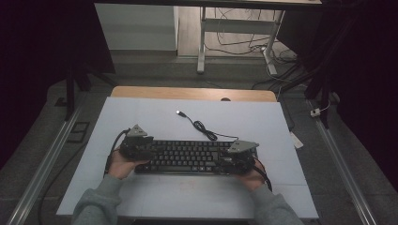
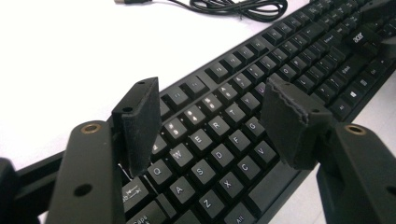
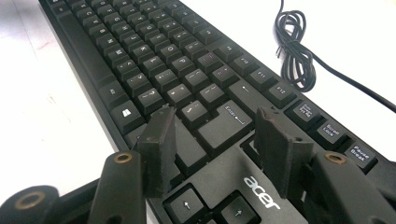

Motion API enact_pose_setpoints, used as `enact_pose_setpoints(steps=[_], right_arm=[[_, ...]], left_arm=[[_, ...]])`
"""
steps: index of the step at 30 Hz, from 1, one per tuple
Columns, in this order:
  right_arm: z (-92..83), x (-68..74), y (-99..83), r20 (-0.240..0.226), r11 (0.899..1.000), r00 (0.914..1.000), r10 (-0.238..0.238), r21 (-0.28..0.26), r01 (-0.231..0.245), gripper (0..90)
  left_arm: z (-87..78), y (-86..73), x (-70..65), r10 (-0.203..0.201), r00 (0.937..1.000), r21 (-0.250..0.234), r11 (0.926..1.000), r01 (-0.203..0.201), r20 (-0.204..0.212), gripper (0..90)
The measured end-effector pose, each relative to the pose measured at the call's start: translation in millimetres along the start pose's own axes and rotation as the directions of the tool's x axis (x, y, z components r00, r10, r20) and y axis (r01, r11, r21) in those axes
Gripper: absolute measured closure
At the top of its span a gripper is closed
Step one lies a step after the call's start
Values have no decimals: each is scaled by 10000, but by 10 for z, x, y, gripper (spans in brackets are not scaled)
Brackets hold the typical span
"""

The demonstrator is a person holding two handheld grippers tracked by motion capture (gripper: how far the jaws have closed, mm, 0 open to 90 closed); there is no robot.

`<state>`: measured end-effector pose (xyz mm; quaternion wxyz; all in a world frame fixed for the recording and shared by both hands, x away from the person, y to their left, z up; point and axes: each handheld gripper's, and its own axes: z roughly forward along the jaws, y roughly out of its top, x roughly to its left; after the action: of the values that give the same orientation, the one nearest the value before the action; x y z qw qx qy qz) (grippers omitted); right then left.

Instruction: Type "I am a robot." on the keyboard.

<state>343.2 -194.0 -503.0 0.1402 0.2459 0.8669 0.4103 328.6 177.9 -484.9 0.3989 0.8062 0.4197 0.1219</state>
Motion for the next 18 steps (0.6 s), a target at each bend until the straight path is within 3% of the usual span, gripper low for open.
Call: enact_pose_setpoints(steps=[6, 13, 18], right_arm=[[-12, 44, 88, -191, 9991, 9989, 422, -74, -424, 463], [43, 154, 379, -538, 9982, 9972, 511, -295, -527, 468], [143, 168, 548, -586, 9969, 9962, 644, -407, -668, 519]], left_arm=[[41, 3, -20, 157, 9998, 200, 9997, -160, 118, 354], [47, 4, -18, 173, 9998, 250, 9995, -176, 117, 343], [45, 2, -5, 130, 9999, 251, 9996, -132, 83, 339]])
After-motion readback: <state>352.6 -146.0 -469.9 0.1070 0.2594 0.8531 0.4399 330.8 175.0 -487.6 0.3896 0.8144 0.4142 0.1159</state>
